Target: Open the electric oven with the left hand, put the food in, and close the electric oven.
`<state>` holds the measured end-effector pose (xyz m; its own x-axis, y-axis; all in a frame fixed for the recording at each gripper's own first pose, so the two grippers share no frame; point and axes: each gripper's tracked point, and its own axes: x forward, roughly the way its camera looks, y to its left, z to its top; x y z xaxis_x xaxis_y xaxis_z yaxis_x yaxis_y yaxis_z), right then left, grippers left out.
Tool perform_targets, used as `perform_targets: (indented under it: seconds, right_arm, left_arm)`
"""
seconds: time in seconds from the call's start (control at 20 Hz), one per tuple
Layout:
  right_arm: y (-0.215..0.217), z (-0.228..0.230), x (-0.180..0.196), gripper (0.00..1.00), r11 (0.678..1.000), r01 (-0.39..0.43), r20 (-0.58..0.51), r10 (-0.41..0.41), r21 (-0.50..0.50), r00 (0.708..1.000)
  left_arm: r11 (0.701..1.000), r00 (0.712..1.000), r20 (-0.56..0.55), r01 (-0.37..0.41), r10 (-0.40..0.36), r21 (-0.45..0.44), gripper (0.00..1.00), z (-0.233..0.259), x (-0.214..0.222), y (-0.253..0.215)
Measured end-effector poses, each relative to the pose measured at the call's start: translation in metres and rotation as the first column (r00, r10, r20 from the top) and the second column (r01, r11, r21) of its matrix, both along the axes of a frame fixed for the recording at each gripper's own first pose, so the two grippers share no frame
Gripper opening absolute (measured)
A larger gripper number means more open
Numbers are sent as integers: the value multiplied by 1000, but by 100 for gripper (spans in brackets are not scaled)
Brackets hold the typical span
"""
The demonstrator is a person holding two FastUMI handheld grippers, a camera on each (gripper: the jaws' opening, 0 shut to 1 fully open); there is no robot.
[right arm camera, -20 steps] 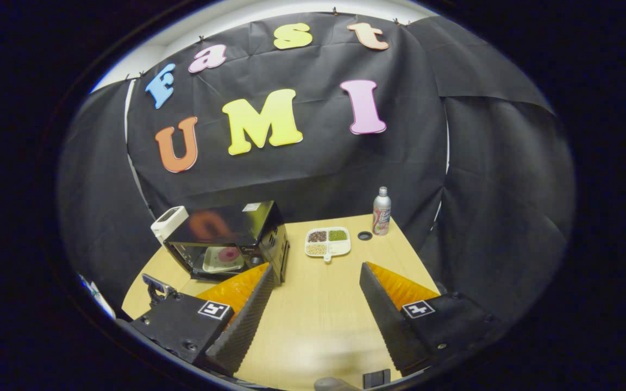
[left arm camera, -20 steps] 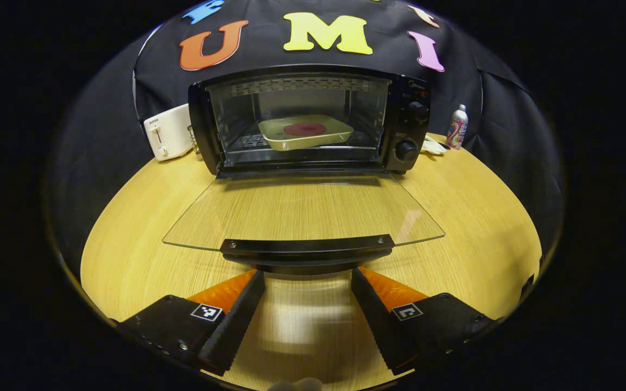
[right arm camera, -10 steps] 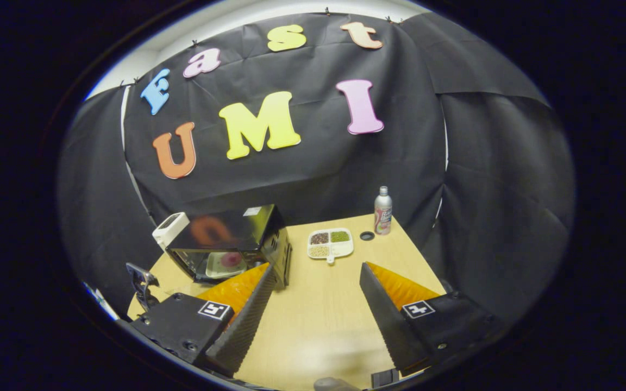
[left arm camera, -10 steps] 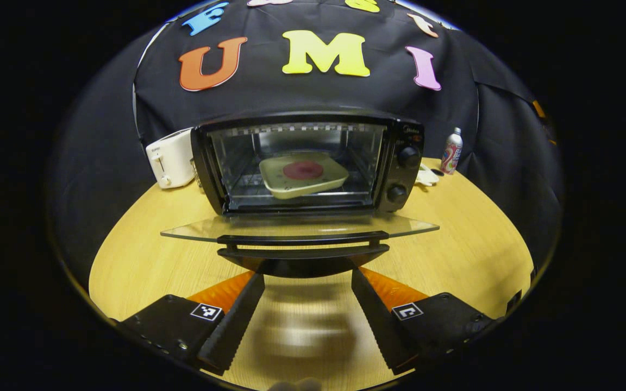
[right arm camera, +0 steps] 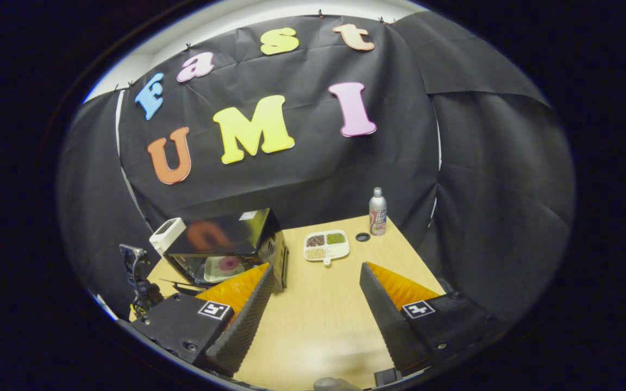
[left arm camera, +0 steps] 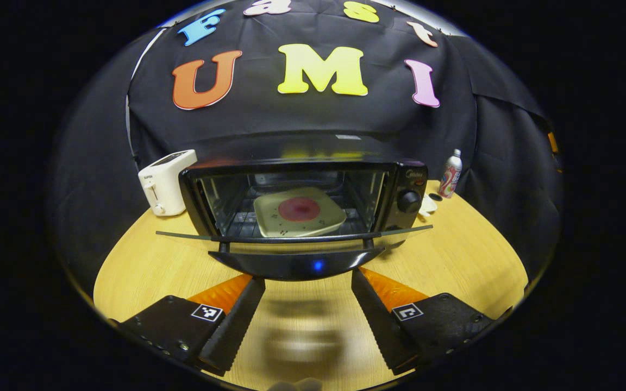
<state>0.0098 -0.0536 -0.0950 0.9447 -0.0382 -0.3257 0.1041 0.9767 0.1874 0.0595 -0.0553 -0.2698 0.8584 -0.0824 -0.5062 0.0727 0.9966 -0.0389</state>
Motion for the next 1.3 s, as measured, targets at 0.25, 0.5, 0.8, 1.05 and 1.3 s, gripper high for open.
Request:
perform_targets:
  seconds: [0.25, 0.5, 0.8, 1.05, 1.3]
  right_arm:
    - [1, 2, -1, 96, 1000, 12, 7, -12, 3, 1000]
    - [3, 4, -1, 96, 1000, 13, 12, -13, -2, 1000]
    - [4, 1, 0, 96, 1000, 10, 5, -10, 0, 1000]
    - [7, 1, 0, 96, 1000, -3, 4, 3, 0, 1000]
    - [22, 11, -2, 100, 1000, -21, 19, 22, -19, 1000]
  left_arm:
    - [1000, 996, 83, -15, 15, -6, 97, 30, 30, 8]
    - [1000, 997, 78, -19, 21, -22, 98, 32, 35, 6]
    - [1000, 997, 74, -20, 21, -18, 97, 33, 33, 6]
    - [1000, 996, 83, -21, 22, -13, 97, 42, 26, 6]
    - [1000, 992, 129, -7, 9, -20, 98, 73, 6, 9]
